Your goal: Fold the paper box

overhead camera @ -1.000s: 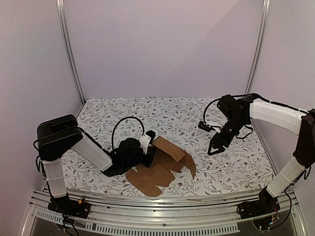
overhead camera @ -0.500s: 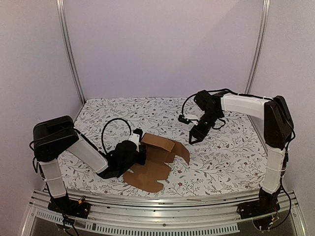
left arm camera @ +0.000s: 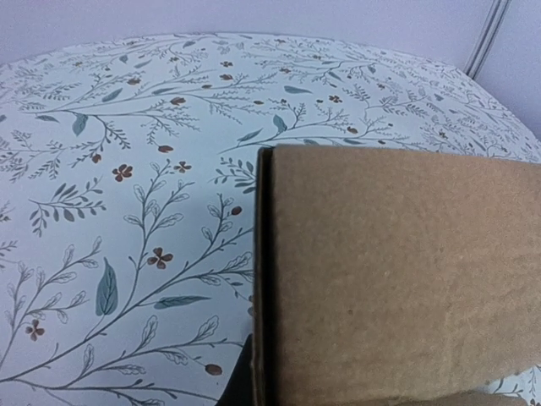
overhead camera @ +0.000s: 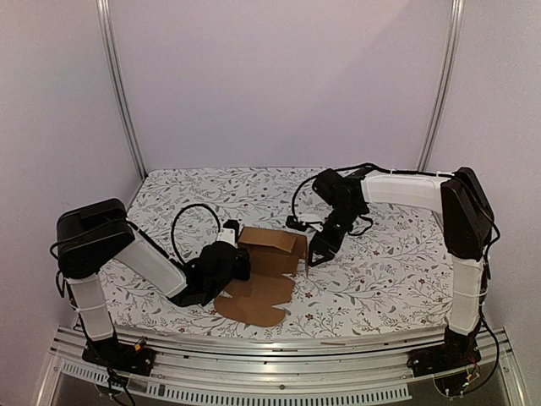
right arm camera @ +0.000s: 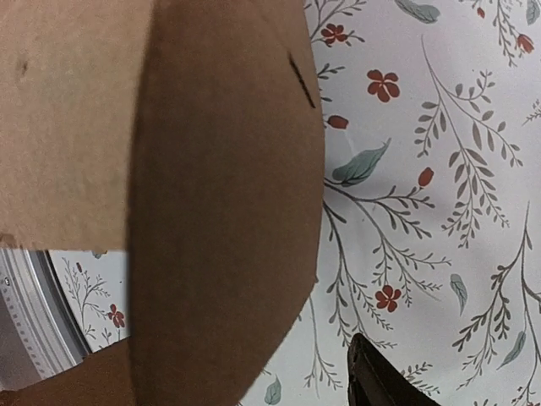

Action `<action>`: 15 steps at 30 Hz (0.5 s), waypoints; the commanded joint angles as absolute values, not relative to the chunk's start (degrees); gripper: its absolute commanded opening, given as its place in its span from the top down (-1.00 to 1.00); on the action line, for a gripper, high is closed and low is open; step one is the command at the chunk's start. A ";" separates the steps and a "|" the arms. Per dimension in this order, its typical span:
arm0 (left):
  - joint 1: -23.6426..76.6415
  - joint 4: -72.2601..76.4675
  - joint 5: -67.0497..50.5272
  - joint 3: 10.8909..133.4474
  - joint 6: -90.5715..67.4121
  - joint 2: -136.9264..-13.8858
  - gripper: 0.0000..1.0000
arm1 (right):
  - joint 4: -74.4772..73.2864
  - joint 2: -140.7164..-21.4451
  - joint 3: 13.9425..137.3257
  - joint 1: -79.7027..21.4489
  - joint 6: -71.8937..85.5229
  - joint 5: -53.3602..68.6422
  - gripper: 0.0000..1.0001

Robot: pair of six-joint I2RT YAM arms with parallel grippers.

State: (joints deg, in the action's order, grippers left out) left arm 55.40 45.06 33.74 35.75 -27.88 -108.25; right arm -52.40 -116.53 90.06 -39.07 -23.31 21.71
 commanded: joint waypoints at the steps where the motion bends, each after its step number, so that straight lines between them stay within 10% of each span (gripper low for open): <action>1: 56.54 44.07 34.45 36.44 -29.77 -108.23 1.00 | -50.83 -118.10 90.53 -42.24 -23.29 23.47 -0.13; 15: 56.73 43.16 34.27 34.42 -30.01 -106.57 1.00 | -50.18 -111.19 86.45 -42.36 -28.60 21.91 -0.16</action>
